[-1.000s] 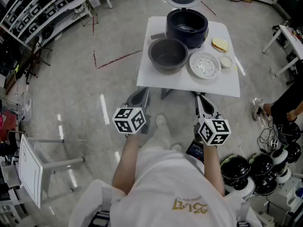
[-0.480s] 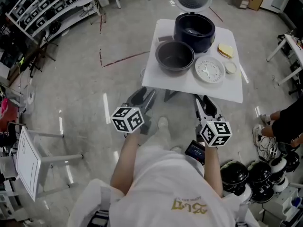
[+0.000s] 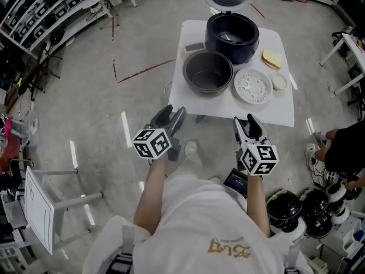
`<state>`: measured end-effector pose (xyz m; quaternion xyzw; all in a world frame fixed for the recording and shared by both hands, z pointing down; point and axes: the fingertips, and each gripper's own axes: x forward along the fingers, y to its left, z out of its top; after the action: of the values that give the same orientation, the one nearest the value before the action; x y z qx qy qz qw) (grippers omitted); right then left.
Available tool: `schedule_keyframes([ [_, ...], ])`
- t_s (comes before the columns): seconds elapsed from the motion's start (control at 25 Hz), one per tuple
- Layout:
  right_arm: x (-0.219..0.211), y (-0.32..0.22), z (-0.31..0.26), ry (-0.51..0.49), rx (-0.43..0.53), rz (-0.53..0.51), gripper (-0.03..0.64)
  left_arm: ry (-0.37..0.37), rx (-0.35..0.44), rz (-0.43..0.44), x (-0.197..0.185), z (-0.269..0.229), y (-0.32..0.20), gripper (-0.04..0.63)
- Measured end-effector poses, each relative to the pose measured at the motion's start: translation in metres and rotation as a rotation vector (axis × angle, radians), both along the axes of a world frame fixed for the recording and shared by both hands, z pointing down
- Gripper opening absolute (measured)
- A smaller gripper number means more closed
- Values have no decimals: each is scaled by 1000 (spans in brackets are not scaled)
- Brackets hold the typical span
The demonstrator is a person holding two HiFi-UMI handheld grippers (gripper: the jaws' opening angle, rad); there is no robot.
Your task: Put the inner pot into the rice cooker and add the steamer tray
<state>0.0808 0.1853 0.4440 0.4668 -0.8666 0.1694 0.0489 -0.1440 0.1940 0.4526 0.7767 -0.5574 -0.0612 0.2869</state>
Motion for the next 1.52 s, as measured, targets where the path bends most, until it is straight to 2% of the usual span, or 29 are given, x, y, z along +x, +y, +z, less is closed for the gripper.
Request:
schedule_keyframes([
  [0.28,-8,-52,16,4,-60,62,215,10,-36,44,-16,19,-66,242],
  [0.44,-12,-80,35,-43,-127,109,212,4,-59,68,-25,31,-98,239],
  [0.68,-21,-115,58,-56,-204,157,204,-5,-113,111,-38,56,-141,233],
  [1.04,-39,-161,86,-135,-307,200,202,-28,-191,233,-30,89,-194,227],
  [1.52,-44,-203,116,-165,-389,274,184,-47,-231,296,-23,114,-237,218],
])
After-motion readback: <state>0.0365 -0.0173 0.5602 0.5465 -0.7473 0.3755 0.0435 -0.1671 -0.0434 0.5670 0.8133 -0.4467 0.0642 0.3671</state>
